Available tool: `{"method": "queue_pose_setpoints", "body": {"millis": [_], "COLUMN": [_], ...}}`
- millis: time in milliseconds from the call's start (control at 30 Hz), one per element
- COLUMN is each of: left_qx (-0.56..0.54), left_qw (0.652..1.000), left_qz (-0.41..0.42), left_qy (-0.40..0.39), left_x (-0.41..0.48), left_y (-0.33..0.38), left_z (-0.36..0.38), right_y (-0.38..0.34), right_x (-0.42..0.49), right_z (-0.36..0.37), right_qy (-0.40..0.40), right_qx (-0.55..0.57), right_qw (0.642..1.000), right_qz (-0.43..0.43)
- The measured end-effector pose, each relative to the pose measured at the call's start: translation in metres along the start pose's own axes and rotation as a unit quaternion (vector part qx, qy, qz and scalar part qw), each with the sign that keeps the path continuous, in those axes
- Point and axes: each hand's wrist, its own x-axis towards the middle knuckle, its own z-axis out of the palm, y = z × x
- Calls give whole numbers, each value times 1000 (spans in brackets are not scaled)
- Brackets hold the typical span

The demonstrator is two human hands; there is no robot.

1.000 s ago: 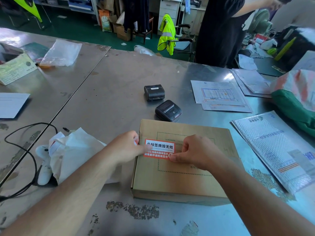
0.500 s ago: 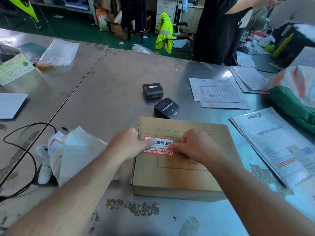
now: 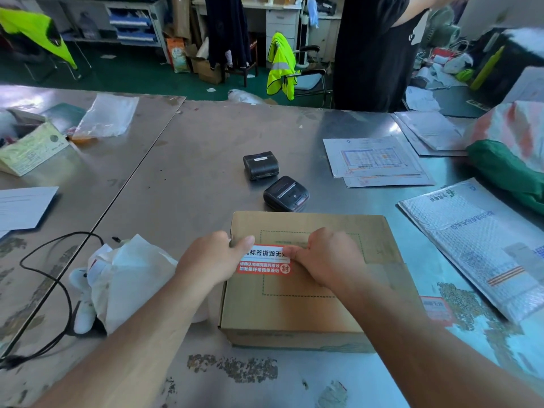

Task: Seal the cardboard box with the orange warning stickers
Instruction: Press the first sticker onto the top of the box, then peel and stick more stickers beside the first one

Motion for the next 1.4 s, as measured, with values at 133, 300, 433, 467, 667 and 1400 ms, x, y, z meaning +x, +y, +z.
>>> {"method": "queue_pose_setpoints", "body": {"millis": [133,300,433,467,667,1400], "left_qx": [-35,-132,-211,-214,-200,-170], "left_qw": [999,981,960,959,963,937], "left_qz": [-16,-58,6,29,138,282], "left_qy": [29,129,186,185,121,119], "left_x": [-8,-32,-49,-53,-62,-89], "left_y": [0,-2,14,24,86,196], "left_z": [5,10,3,3,37,128], "right_y": [3,14,34,42,100,296], "right_x": [-3,-14,-23,-27,-48,-60], "right_z": [-3,-14,-27,-31,-48,-7], "right_qy": [-10,-19,3,9,57,85], "right_qx": [7,98,138,143,181,244], "right_qw": [1000,994,990,989,982,945], "right_qz": [-12,-40,-32,-31,6,199]}}
